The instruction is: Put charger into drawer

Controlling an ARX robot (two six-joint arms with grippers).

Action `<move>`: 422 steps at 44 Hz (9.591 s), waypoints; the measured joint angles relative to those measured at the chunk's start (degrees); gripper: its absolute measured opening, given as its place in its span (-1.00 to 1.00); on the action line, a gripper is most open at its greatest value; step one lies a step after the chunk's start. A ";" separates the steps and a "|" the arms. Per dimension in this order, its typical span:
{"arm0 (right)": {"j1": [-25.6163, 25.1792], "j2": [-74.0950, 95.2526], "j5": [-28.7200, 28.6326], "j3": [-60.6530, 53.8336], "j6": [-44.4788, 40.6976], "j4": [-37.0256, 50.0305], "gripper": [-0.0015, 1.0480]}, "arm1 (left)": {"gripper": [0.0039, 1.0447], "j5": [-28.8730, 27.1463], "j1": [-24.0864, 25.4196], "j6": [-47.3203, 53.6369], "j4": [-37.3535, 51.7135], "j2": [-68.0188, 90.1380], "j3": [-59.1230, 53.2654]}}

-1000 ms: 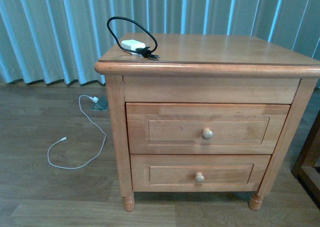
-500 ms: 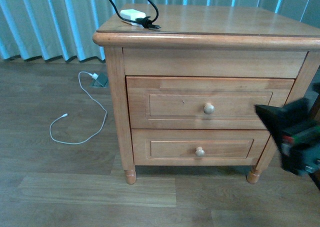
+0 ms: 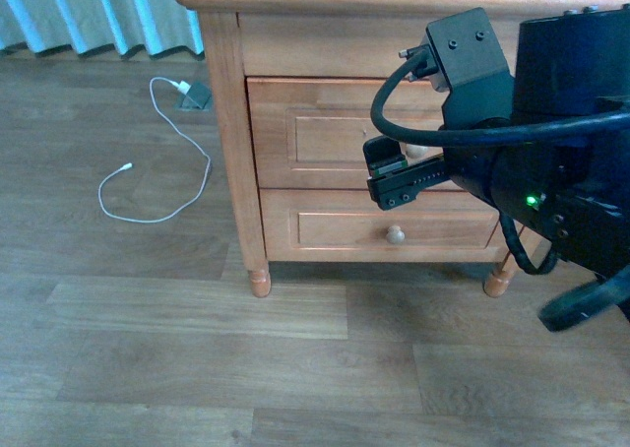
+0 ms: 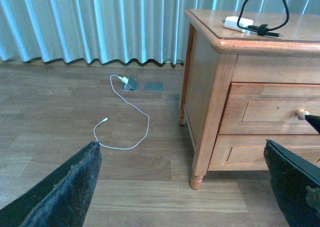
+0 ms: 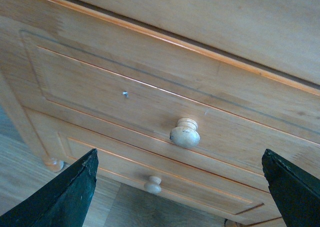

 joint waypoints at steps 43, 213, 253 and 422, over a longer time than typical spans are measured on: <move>1.49 14.91 7.61 16.66 3.34 -2.49 0.84 | 0.89 0.00 0.00 0.00 0.02 0.00 0.00; -20.13 -102.22 -7.96 -45.66 10.75 -39.10 0.84 | 0.89 -21.59 -6.93 -6.51 -0.31 5.57 0.94; -20.15 -102.22 -7.98 -45.66 10.75 -39.10 0.84 | 0.89 -13.97 -18.05 -6.99 23.26 100.04 71.19; -20.15 -102.22 -7.96 -45.66 10.75 -39.10 0.84 | 0.89 -26.91 -26.18 5.57 23.28 86.31 58.03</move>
